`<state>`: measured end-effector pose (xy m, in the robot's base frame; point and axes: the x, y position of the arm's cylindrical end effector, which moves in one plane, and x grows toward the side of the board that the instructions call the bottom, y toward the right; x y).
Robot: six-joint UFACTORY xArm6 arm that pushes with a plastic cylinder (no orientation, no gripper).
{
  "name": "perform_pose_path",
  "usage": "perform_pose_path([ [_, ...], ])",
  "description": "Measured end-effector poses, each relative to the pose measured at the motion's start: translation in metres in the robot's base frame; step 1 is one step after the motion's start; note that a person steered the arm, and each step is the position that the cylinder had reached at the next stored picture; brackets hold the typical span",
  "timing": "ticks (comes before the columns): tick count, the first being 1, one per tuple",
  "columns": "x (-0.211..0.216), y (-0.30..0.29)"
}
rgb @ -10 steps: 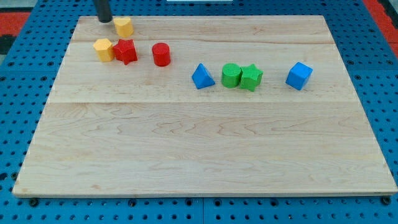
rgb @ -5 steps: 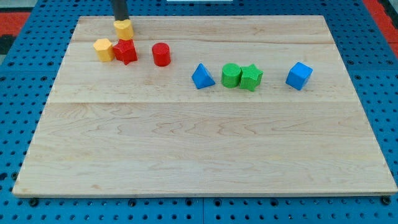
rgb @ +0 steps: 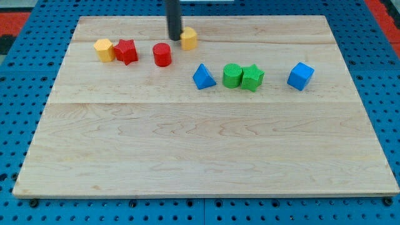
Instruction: Place the yellow heart diagonal to the top left corner of the green circle
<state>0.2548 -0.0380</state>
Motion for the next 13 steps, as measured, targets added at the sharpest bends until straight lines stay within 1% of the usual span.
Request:
perform_pose_path([
  [1,-0.036,0.002],
  [2,-0.024,0.047],
  [3,-0.001,0.045],
  [4,-0.041,0.053],
  [5,-0.031,-0.008],
  [6,0.008,0.003],
  [7,0.037,0.008],
  [8,0.046,0.012],
  [9,0.007,0.027],
  [10,0.021,0.072],
  [11,0.052,0.078],
  [13,0.009,0.077],
])
